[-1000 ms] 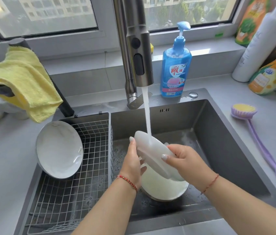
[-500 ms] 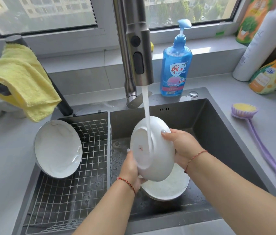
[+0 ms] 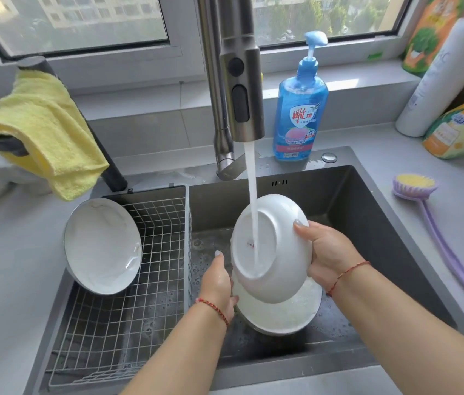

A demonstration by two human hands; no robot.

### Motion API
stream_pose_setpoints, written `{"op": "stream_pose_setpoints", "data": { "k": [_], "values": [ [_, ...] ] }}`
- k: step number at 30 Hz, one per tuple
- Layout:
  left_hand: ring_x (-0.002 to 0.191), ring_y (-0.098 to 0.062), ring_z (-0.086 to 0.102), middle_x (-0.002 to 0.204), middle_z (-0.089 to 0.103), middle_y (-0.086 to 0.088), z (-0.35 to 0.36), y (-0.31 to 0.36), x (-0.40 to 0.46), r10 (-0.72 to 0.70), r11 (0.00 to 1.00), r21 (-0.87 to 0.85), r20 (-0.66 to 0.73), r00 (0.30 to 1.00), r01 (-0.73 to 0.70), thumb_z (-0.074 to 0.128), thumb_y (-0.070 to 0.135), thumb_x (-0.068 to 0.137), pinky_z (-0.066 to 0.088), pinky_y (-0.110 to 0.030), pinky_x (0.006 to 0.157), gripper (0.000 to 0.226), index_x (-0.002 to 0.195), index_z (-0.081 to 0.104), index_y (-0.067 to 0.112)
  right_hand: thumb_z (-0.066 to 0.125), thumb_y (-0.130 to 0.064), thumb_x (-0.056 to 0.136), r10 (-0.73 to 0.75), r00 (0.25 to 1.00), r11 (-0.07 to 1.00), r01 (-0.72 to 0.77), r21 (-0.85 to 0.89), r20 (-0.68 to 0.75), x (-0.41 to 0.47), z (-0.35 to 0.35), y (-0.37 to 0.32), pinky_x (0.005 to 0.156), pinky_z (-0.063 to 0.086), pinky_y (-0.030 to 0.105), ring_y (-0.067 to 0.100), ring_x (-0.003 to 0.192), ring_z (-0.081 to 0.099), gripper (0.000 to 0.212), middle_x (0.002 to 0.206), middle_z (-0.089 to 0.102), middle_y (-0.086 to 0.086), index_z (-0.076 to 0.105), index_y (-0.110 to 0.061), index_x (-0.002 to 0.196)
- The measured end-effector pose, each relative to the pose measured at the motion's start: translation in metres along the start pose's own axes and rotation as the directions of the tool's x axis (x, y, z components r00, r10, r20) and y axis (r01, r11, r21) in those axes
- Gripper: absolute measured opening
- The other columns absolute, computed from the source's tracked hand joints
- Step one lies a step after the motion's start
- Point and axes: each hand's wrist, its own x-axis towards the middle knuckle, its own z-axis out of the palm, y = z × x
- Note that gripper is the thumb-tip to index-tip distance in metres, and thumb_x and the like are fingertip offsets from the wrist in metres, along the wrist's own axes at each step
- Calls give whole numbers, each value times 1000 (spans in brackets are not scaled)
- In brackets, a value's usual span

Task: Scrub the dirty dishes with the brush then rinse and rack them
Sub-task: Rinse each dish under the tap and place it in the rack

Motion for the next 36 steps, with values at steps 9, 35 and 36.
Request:
{"op": "stream_pose_setpoints", "data": {
  "k": [9,35,36],
  "values": [
    [89,-4,62,114,68,-2,-6,7,-21,320,938,119,59,946,-324,34,42,106,45,-23,68,45,124,59,10,54,-10,94,-82,990,966,106,-237,111,-27,23,37,77,54,44,32,82,67,18,92,73,17,70,-4,97],
    [86,8,68,90,75,19,-68,53,-95,533,826,-47,388,752,-561,27,57,94,51,-9,66,43,96,64,36,59,-18,92,-494,841,736,539,-409,220,-98,121,40,53,46,10,-3,70,60,18,73,66,-7,70,-24,79],
    [93,11,65,102,73,21,-73,57,-97,559,806,-45,384,735,-590,29,59,88,50,-7,70,42,104,61,37,61,-19,91,-496,844,772,535,-343,203,-100,125,37,57,49,15,3,72,62,17,76,67,-5,71,-23,78]
  ]
}}
